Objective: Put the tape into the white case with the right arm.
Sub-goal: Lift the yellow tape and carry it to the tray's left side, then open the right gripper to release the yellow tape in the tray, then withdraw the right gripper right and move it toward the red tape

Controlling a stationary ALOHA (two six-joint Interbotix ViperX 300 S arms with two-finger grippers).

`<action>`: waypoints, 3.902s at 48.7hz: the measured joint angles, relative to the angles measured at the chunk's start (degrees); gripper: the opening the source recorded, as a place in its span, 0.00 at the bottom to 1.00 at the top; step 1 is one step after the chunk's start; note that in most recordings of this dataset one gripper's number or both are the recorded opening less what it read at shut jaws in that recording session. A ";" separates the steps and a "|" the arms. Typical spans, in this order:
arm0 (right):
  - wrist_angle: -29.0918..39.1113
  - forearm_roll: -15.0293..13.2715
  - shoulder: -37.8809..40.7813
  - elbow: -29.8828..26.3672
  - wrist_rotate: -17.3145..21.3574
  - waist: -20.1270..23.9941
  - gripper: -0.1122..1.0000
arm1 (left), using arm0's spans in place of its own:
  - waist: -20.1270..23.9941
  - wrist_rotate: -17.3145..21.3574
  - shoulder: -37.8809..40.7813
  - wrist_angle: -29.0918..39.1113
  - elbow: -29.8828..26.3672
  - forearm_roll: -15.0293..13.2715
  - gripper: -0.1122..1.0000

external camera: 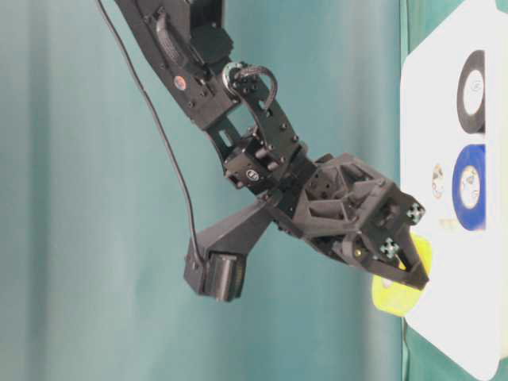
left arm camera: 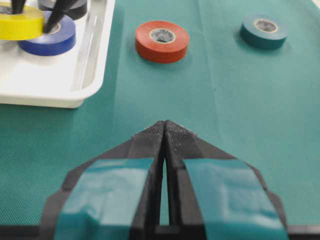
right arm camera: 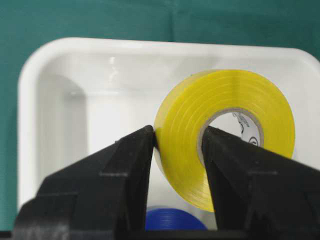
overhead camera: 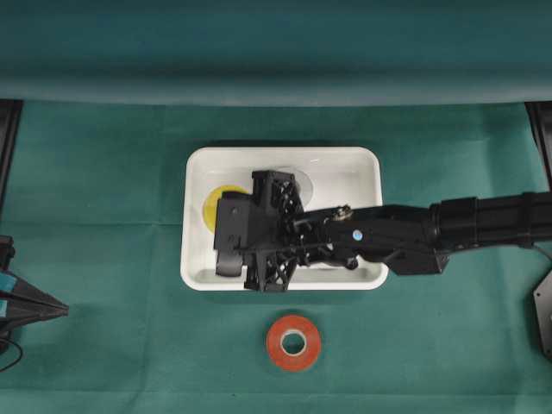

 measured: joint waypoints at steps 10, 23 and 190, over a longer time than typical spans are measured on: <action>-1.32 0.00 0.26 0.00 -0.09 -3.08 0.13 | 0.09 0.00 0.00 0.09 0.00 0.00 0.10; -1.67 -0.70 1.23 0.09 -0.26 -3.16 0.13 | 0.00 0.00 0.00 0.09 0.00 0.00 0.10; -3.16 2.55 -59.24 59.33 5.19 7.21 0.76 | 0.00 0.00 0.00 0.09 0.00 0.00 0.10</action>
